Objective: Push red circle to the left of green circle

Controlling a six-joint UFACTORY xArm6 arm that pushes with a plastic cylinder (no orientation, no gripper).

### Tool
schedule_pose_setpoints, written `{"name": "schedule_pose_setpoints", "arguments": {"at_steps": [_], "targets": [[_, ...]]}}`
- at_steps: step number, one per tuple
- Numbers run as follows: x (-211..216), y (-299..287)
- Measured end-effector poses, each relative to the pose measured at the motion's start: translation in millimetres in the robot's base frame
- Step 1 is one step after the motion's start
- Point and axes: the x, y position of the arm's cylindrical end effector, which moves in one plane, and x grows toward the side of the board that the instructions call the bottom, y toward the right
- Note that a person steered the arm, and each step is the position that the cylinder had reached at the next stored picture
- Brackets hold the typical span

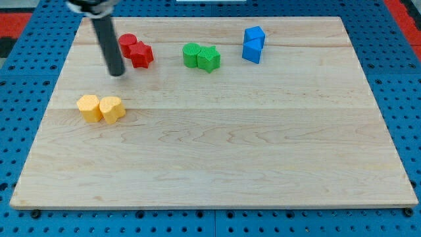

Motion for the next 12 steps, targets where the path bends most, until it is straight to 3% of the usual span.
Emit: {"name": "schedule_pose_setpoints", "arguments": {"at_steps": [1, 2, 5, 8, 12], "targets": [[-6.5, -76.1], [-60.1, -84.5], [-88.6, 26.7], [-77.4, 60.5], [-39.6, 39.5]]}}
